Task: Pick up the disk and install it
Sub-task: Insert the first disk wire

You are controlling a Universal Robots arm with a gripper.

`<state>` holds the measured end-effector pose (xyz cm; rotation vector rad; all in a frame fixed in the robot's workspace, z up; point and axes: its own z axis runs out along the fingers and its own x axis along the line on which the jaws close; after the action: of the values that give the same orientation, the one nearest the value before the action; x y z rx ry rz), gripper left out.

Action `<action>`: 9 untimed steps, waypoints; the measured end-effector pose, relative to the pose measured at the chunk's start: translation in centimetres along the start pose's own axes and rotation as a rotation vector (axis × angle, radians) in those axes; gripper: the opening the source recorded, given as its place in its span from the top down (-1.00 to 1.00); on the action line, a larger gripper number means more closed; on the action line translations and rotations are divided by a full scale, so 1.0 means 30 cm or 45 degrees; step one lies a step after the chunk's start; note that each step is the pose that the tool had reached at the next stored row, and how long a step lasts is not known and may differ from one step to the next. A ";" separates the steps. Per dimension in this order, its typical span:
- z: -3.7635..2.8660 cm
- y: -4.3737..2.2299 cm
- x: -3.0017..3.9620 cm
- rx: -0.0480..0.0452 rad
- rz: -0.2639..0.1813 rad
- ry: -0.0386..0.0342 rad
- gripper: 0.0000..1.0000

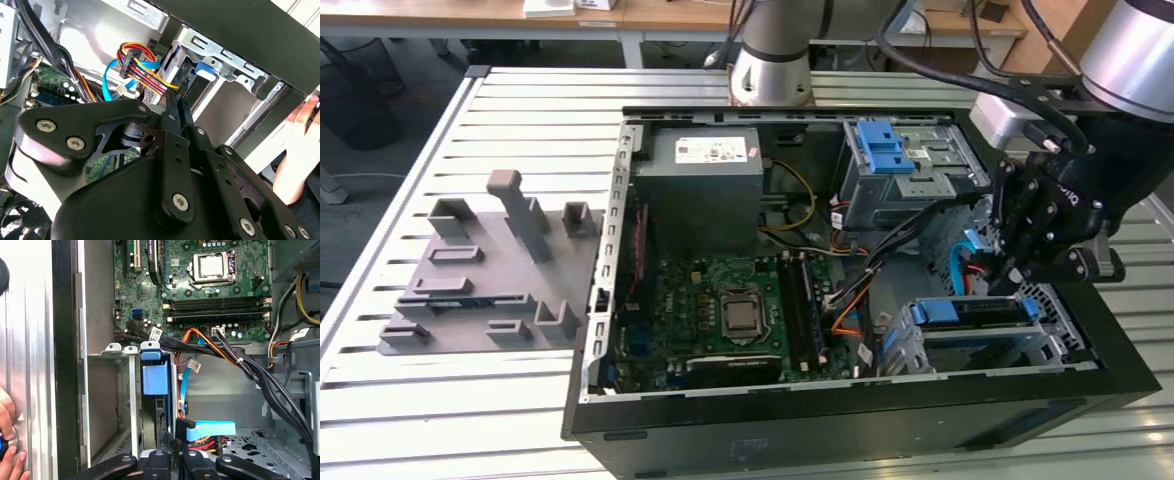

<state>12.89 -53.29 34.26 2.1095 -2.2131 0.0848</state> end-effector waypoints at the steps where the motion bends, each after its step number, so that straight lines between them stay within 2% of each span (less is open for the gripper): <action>1: 0.004 0.000 0.000 0.000 0.001 -0.0002 0.68; 9: 0.019 0.000 0.006 -0.004 0.002 0.0002 0.68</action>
<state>12.86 -53.53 33.73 2.1065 -2.2133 0.0819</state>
